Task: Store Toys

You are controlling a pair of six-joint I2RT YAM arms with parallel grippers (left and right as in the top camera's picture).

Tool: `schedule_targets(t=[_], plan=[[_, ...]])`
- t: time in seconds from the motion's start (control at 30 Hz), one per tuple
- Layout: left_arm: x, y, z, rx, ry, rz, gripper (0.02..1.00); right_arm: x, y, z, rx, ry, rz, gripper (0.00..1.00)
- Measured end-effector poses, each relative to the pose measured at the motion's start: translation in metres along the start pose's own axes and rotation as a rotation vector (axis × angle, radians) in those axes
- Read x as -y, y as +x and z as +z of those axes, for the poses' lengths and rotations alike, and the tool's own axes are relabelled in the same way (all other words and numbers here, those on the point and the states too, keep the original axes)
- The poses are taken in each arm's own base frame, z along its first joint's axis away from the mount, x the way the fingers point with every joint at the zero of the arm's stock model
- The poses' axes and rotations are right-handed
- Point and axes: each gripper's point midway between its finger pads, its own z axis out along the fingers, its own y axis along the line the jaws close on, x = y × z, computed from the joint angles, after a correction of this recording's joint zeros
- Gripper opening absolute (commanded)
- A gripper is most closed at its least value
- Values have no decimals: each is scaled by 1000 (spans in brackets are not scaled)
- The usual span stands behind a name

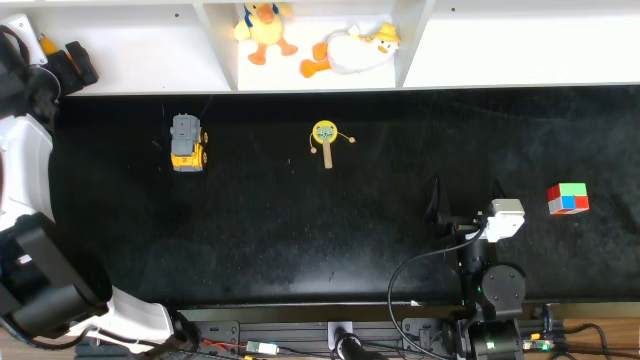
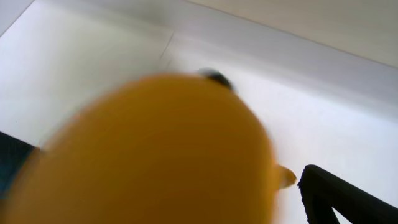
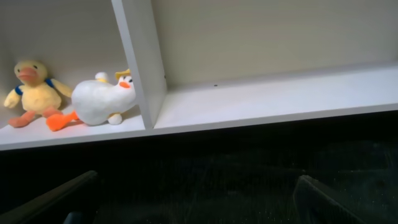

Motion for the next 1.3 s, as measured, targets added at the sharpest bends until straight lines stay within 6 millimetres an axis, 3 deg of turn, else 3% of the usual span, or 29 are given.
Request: schedule_targets(t=[0.3,0.5,0.6,0.73,0.9,1.0,1.17,1.3], plan=[[1,7,-13,-41,0,-4,998,0,0,0,0,0,0,993],[7,-7,-59,-7,4,27,998,0,0,0,0,0,0,993],[10,-5,-82,28,4,35,998,0,0,0,0,0,0,993],[24,42,-108,22,26,56,998,0,0,0,0,0,0,993],[71,120,-126,-115,112,123,998,0,0,0,0,0,0,996],[101,149,-135,-199,145,172,998,0,0,0,0,0,0,996],[135,166,-139,-237,192,234,998,0,0,0,0,0,0,996],[140,180,-130,-292,181,241,998,0,0,0,0,0,0,996]])
